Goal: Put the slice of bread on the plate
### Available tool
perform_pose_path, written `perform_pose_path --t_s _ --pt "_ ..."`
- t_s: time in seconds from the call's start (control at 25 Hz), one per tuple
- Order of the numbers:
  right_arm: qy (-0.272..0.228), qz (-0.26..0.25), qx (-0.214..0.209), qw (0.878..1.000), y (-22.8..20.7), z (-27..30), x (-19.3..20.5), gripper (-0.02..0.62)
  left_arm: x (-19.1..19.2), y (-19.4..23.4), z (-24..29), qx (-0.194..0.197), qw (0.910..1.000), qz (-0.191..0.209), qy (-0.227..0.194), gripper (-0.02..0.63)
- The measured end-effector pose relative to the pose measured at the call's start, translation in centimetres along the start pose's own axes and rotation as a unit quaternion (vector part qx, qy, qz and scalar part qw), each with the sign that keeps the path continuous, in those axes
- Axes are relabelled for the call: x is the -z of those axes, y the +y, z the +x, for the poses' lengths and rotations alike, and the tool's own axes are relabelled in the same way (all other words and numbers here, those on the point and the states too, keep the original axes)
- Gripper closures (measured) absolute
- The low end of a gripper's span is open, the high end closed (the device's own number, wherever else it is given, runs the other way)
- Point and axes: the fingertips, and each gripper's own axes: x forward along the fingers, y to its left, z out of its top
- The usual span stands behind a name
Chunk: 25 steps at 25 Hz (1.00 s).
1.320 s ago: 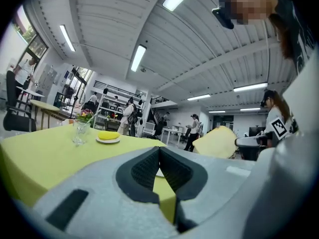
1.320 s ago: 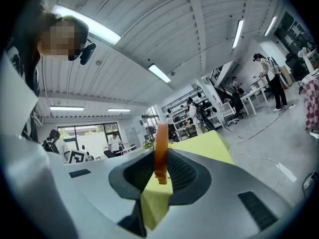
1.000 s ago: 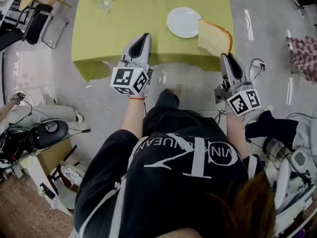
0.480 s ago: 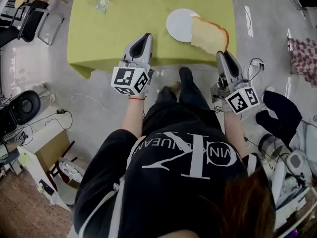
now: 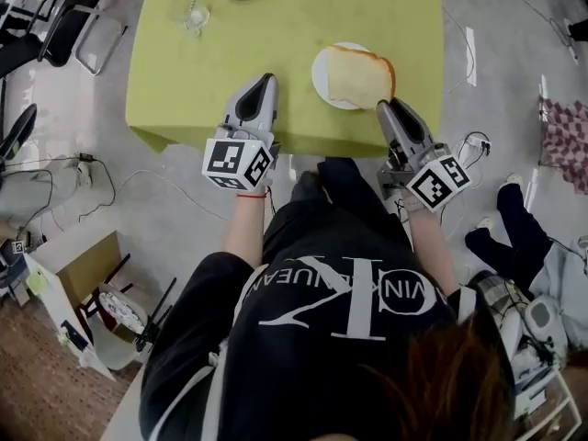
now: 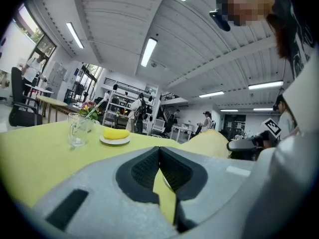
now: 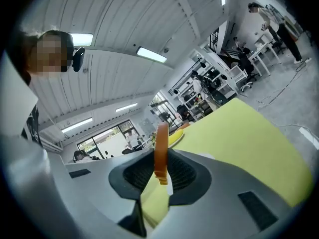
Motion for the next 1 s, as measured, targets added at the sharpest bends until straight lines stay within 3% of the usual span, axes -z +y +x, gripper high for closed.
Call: perform_pose_path --t_s 0.24,0.48,1.0 --pt "0.033 0.07 -0.023 0.997 -1.8 2.9 0.5 0.515 0.6 1.4 1.0 -0.028 0.9996 -0.007 0.005 0.603" --pt "0.051 0.162 -0.04 0.985 -2.3 4.5 1.3 0.515 0.9 2.5 1.1 -0.046 0.9988 -0.011 0.013 0.603" --pt "0.078 0.225 -0.009 0.971 -3.9 5.7 2.6 0.514 1.1 3.8 1.3 -0.055 0.9981 -0.02 0.017 0.603"
